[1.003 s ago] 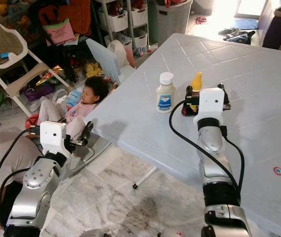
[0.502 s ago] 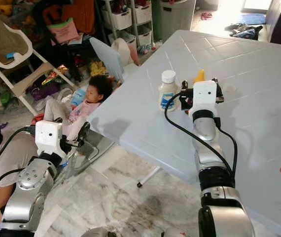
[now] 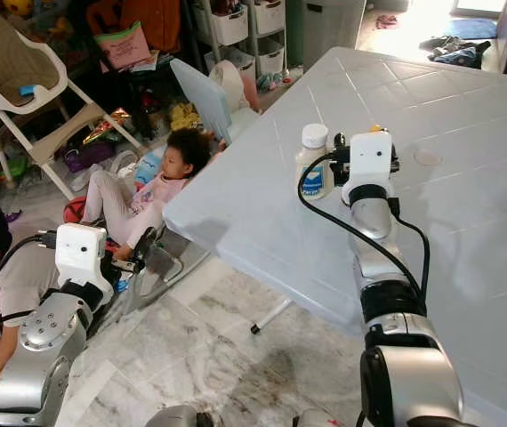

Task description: Restocking fridge

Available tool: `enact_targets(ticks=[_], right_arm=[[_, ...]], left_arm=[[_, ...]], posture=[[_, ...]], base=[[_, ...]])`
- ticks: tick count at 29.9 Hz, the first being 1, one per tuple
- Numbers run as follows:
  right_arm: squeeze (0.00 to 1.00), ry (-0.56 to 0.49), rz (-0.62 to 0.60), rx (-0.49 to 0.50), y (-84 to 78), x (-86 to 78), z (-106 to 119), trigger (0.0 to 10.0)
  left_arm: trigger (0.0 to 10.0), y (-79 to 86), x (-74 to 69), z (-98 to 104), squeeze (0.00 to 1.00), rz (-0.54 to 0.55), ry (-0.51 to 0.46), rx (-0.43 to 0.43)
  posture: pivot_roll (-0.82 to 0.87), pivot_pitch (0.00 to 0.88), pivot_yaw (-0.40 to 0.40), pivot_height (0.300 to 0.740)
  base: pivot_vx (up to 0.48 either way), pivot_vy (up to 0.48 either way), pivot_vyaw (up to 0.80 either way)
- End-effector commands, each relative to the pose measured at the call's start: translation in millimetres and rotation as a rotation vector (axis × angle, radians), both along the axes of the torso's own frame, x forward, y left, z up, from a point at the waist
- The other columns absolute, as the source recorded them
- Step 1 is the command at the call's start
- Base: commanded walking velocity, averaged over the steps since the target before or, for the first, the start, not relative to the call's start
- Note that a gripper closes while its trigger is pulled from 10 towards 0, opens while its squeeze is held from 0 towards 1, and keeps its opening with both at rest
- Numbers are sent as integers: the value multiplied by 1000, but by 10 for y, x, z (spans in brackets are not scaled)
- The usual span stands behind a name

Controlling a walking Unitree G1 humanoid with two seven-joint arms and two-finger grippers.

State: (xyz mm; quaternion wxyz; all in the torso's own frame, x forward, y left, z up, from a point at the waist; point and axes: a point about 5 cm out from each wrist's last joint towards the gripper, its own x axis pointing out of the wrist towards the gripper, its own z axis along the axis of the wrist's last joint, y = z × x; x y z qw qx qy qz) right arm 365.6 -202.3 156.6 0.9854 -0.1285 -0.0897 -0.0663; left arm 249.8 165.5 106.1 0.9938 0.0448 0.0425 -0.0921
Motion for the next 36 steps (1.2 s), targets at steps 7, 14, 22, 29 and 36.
enact_targets(ticks=[7,14,22,29,36], right_arm=[[0,-31,18,-5,41,-3,40,0],[0,-77,33,1,56,-98,76,0],[0,-102,82,48,97,-382,84,0],[0,-110,125,95,235,-597,117,0],[0,-51,181,176,424,-822,-10,10000]], left_arm=[[10000,1,40,30,0,2,-7,9],[10000,2,121,46,0,29,-4,-9],[10000,-10,297,169,0,89,-36,-32],[10000,7,423,299,0,115,-76,-64],[10000,-23,517,313,0,117,-96,-77]], posture=[[81,28,122,740],[53,7,126,740],[31,0,102,740],[-2,0,97,740],[-19,0,93,740]], base=[[0,0,0],[0,0,0],[0,0,0],[0,0,0],[-199,0,0]])
